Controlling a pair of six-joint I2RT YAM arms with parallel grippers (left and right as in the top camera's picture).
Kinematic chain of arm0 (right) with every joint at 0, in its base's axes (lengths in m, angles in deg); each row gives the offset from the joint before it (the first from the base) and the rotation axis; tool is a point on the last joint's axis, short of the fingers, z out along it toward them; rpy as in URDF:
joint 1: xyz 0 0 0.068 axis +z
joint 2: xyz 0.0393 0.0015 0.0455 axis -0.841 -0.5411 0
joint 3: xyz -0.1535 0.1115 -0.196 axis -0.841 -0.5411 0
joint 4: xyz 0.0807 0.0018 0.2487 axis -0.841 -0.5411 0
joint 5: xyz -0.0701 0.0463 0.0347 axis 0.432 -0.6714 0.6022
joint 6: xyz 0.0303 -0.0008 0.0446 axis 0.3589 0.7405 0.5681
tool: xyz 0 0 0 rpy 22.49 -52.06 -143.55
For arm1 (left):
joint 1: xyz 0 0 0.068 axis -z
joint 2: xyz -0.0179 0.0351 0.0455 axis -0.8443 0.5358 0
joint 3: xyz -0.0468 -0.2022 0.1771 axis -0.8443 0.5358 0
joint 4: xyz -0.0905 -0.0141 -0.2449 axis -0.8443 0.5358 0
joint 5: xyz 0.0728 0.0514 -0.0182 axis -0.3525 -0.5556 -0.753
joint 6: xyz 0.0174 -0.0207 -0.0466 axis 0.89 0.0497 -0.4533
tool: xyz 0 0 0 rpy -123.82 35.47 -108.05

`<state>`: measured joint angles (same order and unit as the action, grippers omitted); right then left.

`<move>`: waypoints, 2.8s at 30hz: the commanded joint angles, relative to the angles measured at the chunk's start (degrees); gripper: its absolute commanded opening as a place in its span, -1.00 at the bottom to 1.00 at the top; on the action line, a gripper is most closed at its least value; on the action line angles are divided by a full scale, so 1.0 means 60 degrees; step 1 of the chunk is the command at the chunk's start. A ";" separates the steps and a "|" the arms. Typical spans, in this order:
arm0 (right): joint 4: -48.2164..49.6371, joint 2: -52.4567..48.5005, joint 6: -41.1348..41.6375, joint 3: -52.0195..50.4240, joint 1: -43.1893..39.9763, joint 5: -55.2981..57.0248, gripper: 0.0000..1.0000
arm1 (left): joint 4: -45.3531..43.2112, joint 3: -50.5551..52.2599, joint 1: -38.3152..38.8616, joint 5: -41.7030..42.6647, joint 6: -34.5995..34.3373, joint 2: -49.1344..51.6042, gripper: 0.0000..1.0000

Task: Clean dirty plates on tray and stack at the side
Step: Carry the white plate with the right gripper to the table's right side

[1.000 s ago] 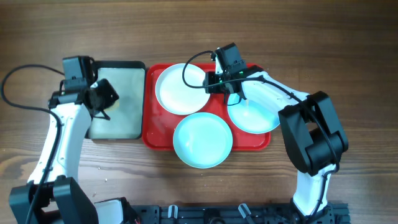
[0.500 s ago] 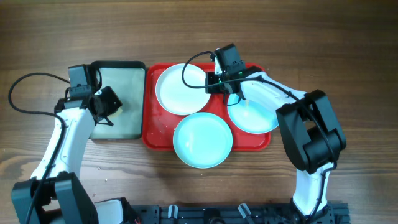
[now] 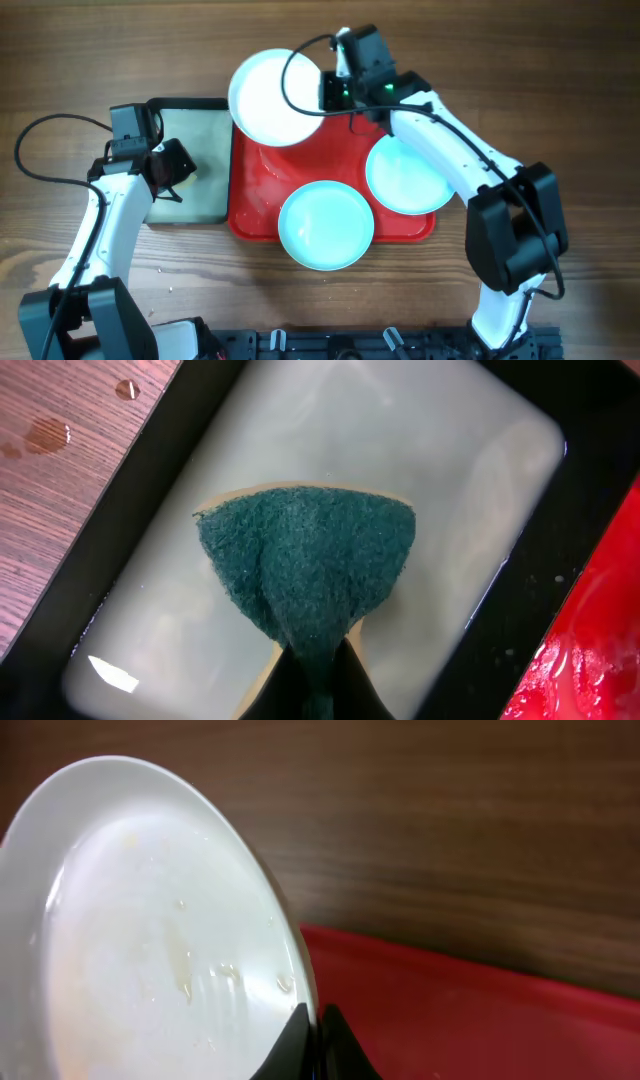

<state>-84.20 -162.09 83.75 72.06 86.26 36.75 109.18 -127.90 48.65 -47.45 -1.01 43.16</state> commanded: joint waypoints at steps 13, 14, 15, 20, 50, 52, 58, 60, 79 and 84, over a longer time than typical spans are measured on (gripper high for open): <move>0.3883 -0.0754 -0.2798 0.0412 0.2874 0.5384 -0.91 | 0.0514 0.0069 0.0025 -0.0568 0.0149 0.0000 -0.92; 0.4408 -0.0754 -0.3690 0.0412 0.2903 0.5380 -0.91 | 0.0521 0.0069 0.0025 -0.0565 0.0149 0.0000 -0.92; 0.4721 -0.0754 -0.4197 0.0412 0.2914 0.5380 -0.92 | 0.0525 0.0069 0.0025 -0.0565 0.0149 0.0000 -0.92; 0.6065 -0.0754 -0.6659 0.0412 0.3177 0.5380 -0.91 | 0.0597 0.0073 0.0025 -0.0565 0.0149 0.0000 -0.92; 0.8247 -0.0765 -1.4535 0.0412 0.4138 0.4583 -0.91 | 0.0630 0.0076 0.0025 -0.0565 0.0153 0.0000 -0.91; 0.8251 -0.0765 -1.4535 0.0412 0.4138 0.4546 -0.91 | 0.0630 0.0076 0.0025 -0.0565 0.0153 0.0000 -0.91; 0.8320 -0.0765 -1.4345 0.0412 0.4189 0.4557 -0.91 | 0.0630 0.0076 0.0025 -0.0565 0.0153 0.0000 -0.91; 0.8357 -0.0765 -1.4276 0.0412 0.4215 0.4481 -0.91 | 0.0630 0.0076 0.0025 -0.0565 0.0153 0.0000 -0.91; 0.7129 -0.0765 -0.7202 0.0412 0.3650 0.5497 -0.91 | 0.0619 0.0076 0.0025 -0.0565 0.0153 0.0000 -0.92; 0.4488 -0.0765 -0.1887 0.0412 0.2299 0.2914 -0.92 | 0.0517 0.0076 0.0025 -0.0561 0.0153 0.0000 -0.92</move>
<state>-54.12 -166.40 51.12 73.70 103.76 62.69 112.72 -127.90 48.65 -50.07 0.41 43.16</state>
